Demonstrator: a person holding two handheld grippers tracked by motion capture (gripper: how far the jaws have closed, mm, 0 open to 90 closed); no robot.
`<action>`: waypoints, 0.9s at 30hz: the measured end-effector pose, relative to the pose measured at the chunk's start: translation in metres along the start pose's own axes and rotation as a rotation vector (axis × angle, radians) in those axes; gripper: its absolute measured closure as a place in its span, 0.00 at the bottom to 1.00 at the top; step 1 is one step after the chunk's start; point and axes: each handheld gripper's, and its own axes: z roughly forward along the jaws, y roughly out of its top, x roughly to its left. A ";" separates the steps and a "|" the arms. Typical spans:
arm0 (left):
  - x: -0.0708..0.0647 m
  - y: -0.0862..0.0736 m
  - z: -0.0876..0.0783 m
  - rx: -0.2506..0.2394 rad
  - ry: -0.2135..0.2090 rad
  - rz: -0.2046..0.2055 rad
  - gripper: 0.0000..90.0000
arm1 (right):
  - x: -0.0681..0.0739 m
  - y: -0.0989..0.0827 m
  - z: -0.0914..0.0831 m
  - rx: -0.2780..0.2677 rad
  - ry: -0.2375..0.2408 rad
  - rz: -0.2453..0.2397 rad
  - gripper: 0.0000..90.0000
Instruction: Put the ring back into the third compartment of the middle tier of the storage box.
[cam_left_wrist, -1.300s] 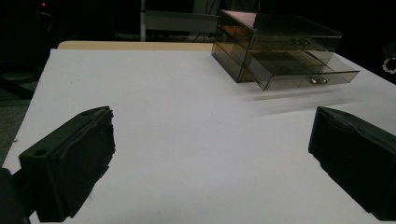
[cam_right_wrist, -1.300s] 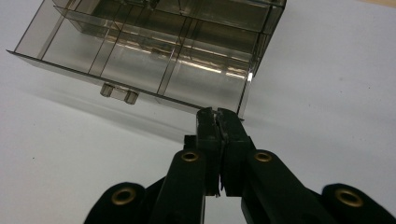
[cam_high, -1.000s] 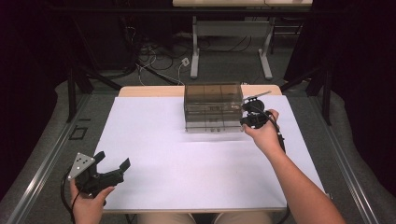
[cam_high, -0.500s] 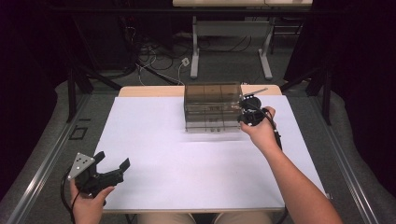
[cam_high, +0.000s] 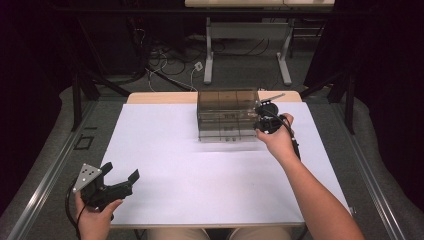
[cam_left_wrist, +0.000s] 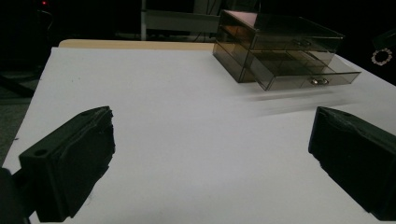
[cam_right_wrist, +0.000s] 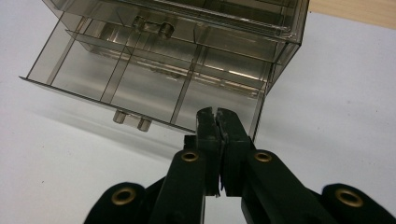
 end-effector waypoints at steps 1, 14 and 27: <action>0.000 0.000 0.000 0.000 0.001 0.001 0.01 | 0.000 0.000 0.001 -0.001 -0.003 0.005 0.99; 0.001 -0.001 0.002 0.007 -0.002 -0.003 0.01 | -0.002 0.004 0.012 0.001 -0.002 0.014 0.99; 0.001 -0.003 0.004 0.015 -0.006 -0.003 0.01 | -0.006 0.007 0.020 -0.005 -0.010 0.027 0.99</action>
